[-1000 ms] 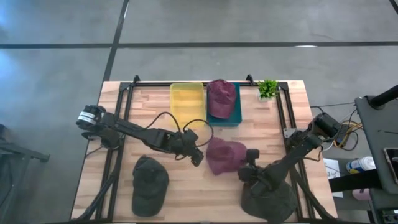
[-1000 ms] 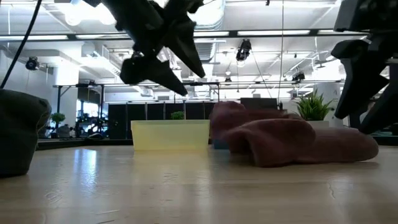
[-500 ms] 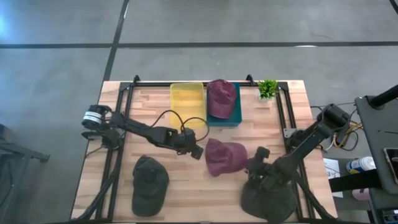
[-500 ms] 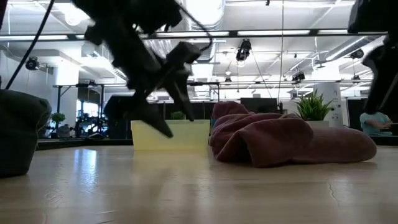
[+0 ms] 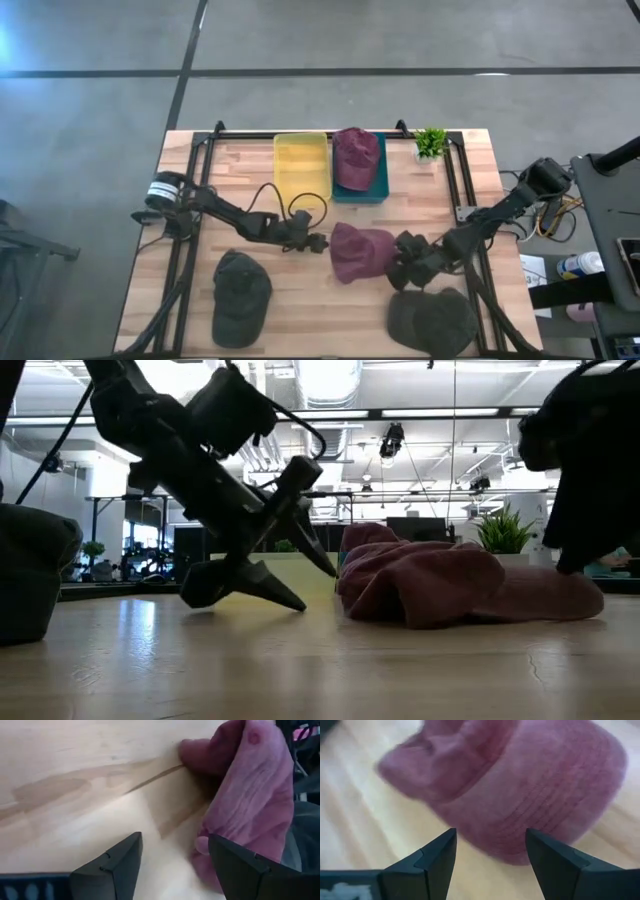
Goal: Sort caps
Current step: Put the red cap into the blue bin
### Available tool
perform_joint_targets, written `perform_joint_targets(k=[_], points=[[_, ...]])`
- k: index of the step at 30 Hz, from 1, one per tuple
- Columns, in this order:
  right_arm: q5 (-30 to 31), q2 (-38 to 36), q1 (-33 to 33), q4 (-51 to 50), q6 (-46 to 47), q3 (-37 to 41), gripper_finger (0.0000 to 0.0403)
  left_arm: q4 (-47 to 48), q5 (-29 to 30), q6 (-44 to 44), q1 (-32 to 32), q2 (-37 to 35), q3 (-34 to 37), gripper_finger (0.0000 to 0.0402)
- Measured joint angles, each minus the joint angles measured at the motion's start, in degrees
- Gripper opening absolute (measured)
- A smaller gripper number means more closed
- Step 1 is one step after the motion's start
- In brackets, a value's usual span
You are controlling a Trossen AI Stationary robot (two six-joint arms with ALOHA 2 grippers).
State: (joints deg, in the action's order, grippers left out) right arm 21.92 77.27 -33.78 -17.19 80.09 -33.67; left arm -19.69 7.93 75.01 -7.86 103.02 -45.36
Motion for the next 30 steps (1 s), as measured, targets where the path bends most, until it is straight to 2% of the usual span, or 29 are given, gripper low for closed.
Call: perform_joint_targets(k=[9,17,24,30], points=[[-3.06,0.58,2.49,0.11,-1.19,2.29,0.0223,-11.34,1.15,-9.11,0.26,5.16,-2.40,0.0231],[-6.85,0.73,2.56,-1.05,-1.79,2.80,0.0219,-18.46,1.15,-10.43,0.31,5.26,-2.19,0.0231],[-7.64,0.73,2.58,-2.47,-2.55,2.82,0.0219,-16.27,0.64,-11.05,0.33,3.72,-0.94,0.0231],[-7.59,0.73,2.58,-2.51,-2.76,2.70,0.0219,-1.28,0.61,-10.96,0.15,-0.04,0.61,0.0231]])
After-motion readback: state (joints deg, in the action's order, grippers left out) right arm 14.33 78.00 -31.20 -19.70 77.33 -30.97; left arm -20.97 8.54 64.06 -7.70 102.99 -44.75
